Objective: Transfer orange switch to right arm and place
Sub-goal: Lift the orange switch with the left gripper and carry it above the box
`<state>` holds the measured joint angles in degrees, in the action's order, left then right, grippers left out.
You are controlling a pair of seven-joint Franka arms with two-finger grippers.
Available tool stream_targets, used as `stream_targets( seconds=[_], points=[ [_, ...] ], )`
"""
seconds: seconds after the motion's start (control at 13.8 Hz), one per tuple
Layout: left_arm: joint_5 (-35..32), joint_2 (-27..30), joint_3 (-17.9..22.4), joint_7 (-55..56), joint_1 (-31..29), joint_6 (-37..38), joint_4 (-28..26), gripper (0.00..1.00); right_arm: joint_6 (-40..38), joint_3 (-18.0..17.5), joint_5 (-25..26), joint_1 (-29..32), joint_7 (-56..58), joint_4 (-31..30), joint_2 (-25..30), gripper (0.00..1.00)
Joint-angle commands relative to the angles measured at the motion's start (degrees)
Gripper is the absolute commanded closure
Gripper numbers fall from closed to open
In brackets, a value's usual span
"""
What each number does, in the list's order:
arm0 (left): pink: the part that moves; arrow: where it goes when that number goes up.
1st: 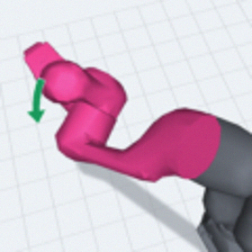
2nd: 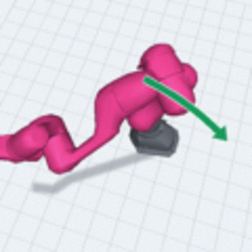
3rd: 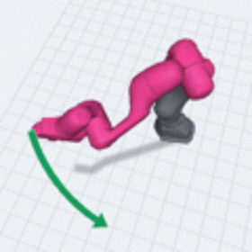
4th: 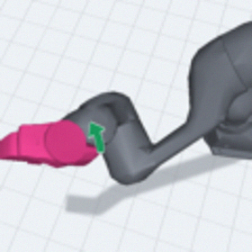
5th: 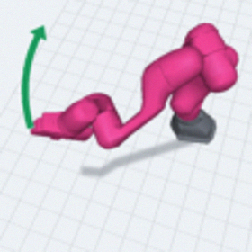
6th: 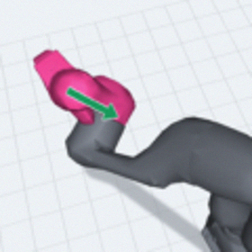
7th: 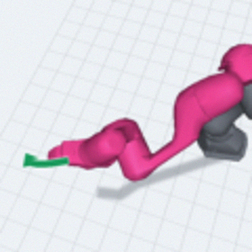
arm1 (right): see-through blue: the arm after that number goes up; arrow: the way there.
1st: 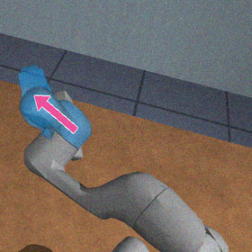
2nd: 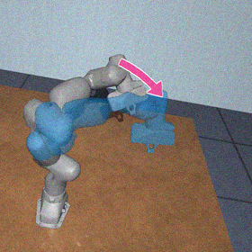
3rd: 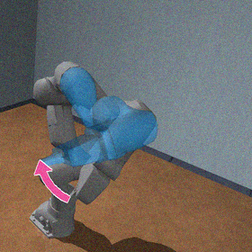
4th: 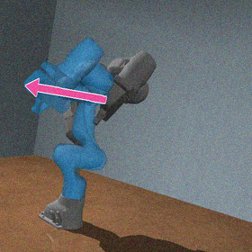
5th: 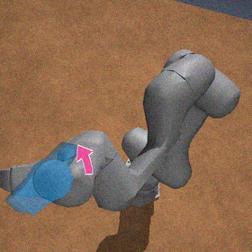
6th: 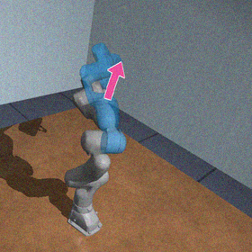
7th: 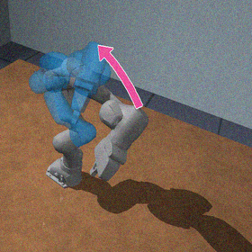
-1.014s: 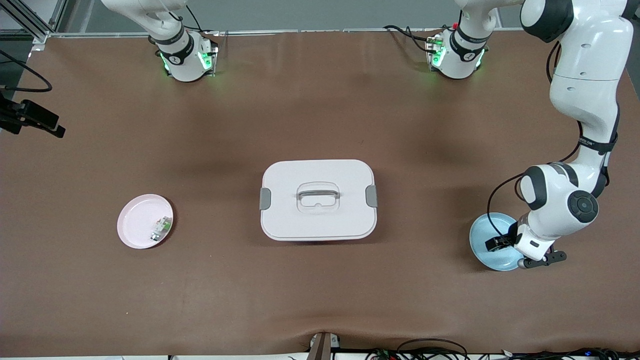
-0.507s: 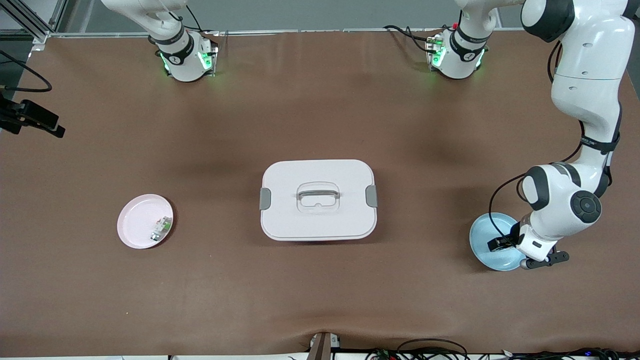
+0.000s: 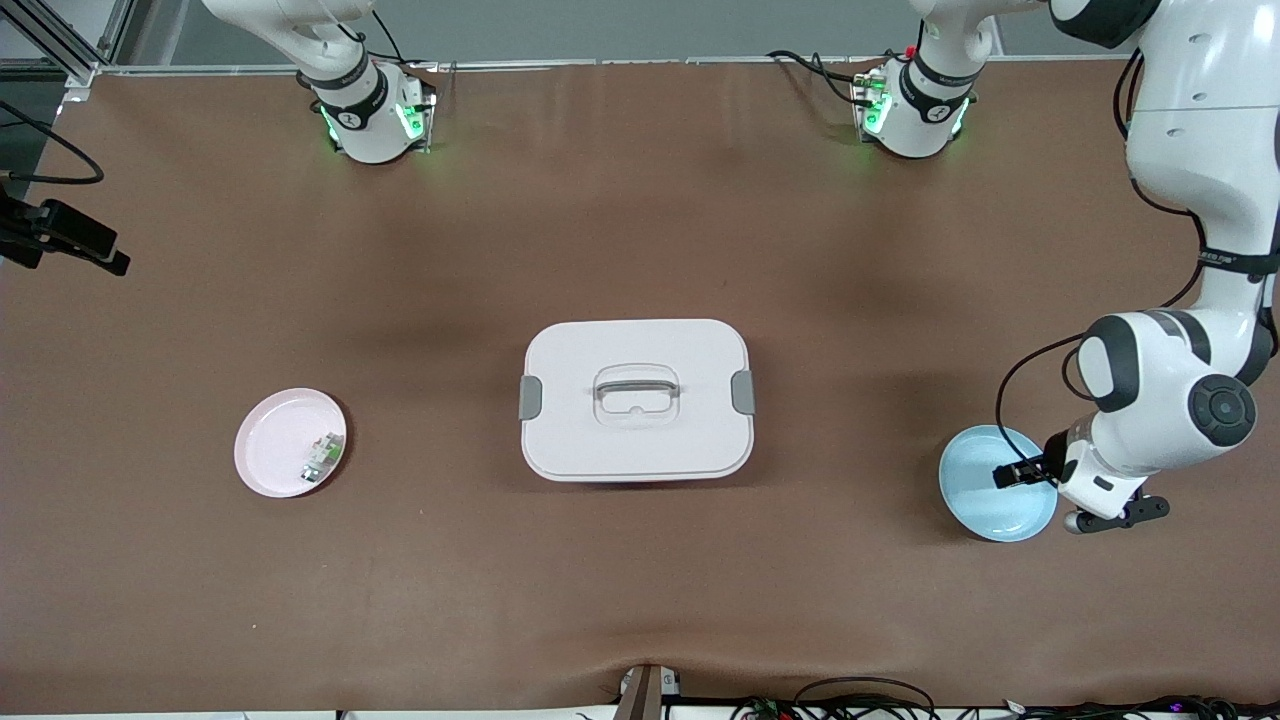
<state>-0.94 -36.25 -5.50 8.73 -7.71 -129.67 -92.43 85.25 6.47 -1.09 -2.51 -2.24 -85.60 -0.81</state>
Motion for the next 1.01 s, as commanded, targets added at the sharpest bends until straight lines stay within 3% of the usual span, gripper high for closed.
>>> stream_targets(
  seconds=[0.0, 0.51, 0.94],
  points=[
    [-0.29, 4.42, -0.74, 1.02, 0.24, 5.37, -0.91, 0.85, -0.26, -0.40, 0.04, -0.04, -0.48, 0.69, 0.89, 0.00],
    [4.36, 13.82, -6.71, 6.11, 0.15, 20.75, -0.30, 0.85, 0.53, -0.05, -0.93, 0.58, 0.30, 2.02, 0.72, 0.00],
    [7.79, 16.56, -14.79, 20.51, 0.07, 35.35, 5.94, 0.84, 0.09, -0.05, -0.84, 1.98, 2.84, 1.76, -1.30, 0.00]
  ],
)
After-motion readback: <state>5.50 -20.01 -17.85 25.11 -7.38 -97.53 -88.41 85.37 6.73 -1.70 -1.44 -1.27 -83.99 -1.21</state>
